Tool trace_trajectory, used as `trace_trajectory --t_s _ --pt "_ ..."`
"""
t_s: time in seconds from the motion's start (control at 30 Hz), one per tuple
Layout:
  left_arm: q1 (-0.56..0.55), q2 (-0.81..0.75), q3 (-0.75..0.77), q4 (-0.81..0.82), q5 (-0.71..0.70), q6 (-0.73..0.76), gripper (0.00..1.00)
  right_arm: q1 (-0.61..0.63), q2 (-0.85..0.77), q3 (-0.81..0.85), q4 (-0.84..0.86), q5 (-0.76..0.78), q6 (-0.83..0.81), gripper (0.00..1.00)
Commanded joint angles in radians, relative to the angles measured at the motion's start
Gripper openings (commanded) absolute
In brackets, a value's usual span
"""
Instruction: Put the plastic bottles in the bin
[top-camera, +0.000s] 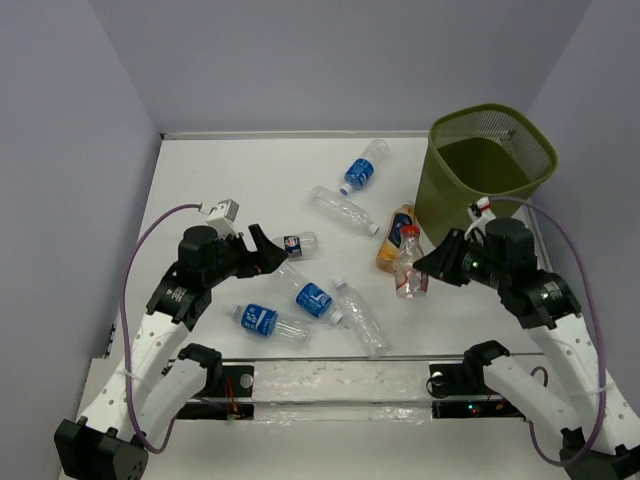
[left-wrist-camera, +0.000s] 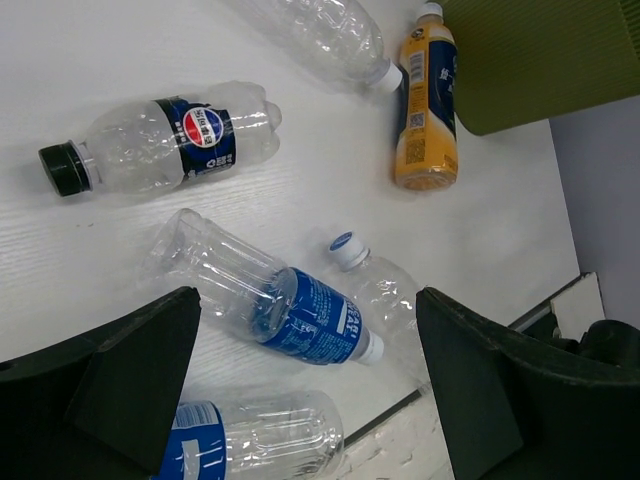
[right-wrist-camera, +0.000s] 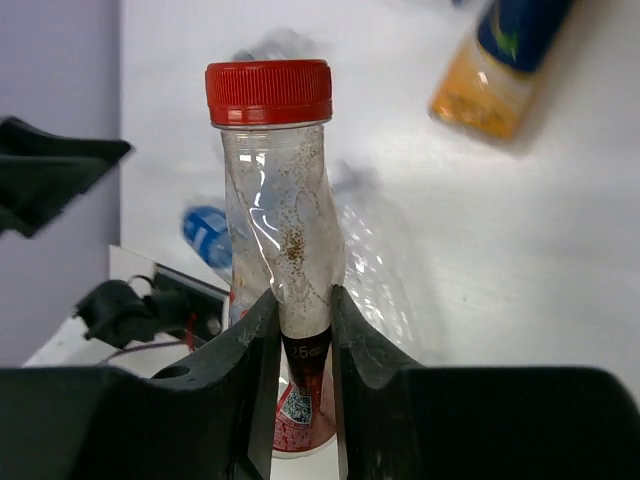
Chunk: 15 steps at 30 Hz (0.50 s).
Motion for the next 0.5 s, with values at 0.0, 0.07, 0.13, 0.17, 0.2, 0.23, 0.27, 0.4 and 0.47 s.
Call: trace_trajectory --t_s 0.0,0.07,0.13,0.17,0.2,0.23,0.27,0.4,0.47 --pt "0.005 -0.002 -0.011 0.056 0.097 0.026 0.99 0.009 0.075 0.357 0.07 0.064 -0.105 0.0" --pt "0.005 0.012 -0.011 0.059 0.126 0.03 0.99 0.009 0.11 0.474 0.121 0.146 -0.157 0.0" --pt "0.004 0.021 -0.012 0.065 0.157 0.029 0.99 0.009 0.179 0.545 0.17 0.319 -0.235 0.0" --pt "0.004 0.023 -0.012 0.067 0.169 0.029 0.99 0.009 0.21 0.58 0.184 0.387 -0.263 0.0" --pt "0.001 0.023 -0.014 0.067 0.177 0.027 0.99 0.009 0.244 0.615 0.191 0.451 -0.292 0.0" --pt "-0.011 0.021 -0.015 0.068 0.183 0.019 0.99 0.009 0.312 0.682 0.204 0.567 -0.349 0.0" --pt "-0.021 0.018 -0.015 0.07 0.183 0.016 0.99 0.009 0.348 0.712 0.208 0.619 -0.377 0.0" --pt "-0.077 0.011 -0.005 0.068 0.142 -0.004 0.99 -0.095 0.489 0.795 0.236 0.719 -0.44 0.0" --pt "-0.12 0.017 0.005 0.068 0.102 -0.014 0.99 -0.207 0.528 0.794 0.251 0.667 -0.431 0.0"
